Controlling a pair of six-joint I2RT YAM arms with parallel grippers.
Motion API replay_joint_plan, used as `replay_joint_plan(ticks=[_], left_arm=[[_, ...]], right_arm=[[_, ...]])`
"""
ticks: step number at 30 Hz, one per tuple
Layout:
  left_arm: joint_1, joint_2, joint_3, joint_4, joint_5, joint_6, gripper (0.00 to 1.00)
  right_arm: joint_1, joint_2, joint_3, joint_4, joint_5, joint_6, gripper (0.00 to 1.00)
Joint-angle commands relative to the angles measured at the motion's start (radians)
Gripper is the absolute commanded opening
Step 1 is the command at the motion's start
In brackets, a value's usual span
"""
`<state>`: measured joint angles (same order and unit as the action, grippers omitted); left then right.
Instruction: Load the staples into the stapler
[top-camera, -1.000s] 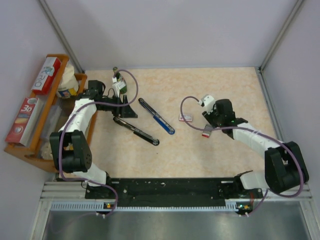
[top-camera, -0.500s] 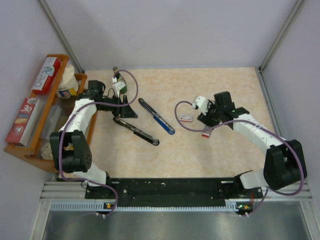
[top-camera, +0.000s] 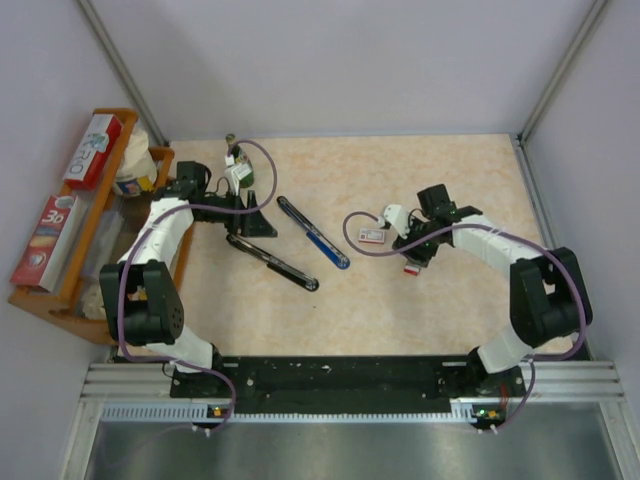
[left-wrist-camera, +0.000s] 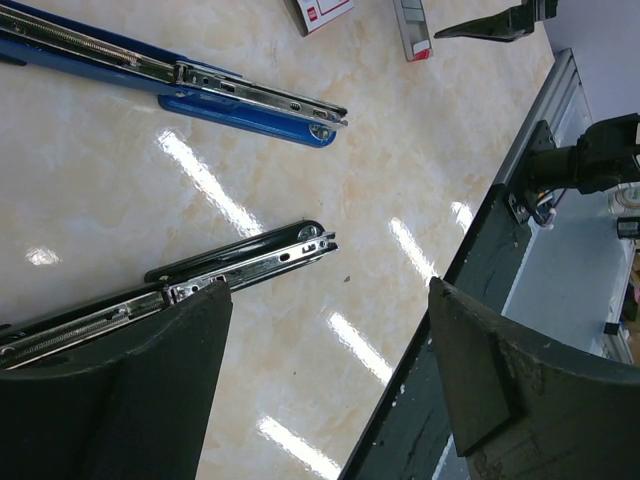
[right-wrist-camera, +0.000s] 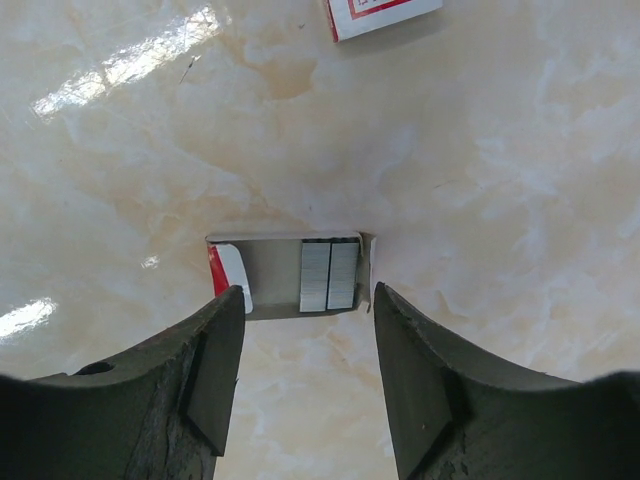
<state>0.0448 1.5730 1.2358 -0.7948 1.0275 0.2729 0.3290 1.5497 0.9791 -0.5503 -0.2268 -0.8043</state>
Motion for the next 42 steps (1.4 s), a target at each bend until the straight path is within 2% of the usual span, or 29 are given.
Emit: replay_joint_plan(ticks=[1, 3, 10, 32, 37, 42], left_arm=[[-0.005, -0.03, -0.006, 0.016, 0.037, 0.029, 0.86], [-0.003, -0.028, -0.009, 0.016, 0.04, 0.028, 0.99], [-0.003, -0.03, -0.009, 0.016, 0.043, 0.029, 0.99], [-0.005, -0.027, -0.007, 0.011, 0.055, 0.04, 0.99], [-0.005, -0.031, -0.007, 0.012, 0.059, 0.04, 0.99], [-0.003, -0.031, -0.009, 0.012, 0.063, 0.042, 0.99]], right_arm=[[-0.013, 0.035, 0.066, -0.004, -0.022, -0.015, 0.53], [-0.016, 0.047, 0.075, -0.003, -0.02, -0.015, 0.52], [-0.022, 0.082, 0.076, 0.0, -0.016, -0.015, 0.47], [-0.031, 0.132, 0.059, 0.062, 0.029, 0.017, 0.44], [-0.033, 0.122, 0.052, 0.059, 0.023, 0.017, 0.37], [-0.033, 0.122, 0.044, 0.059, 0.032, 0.019, 0.36]])
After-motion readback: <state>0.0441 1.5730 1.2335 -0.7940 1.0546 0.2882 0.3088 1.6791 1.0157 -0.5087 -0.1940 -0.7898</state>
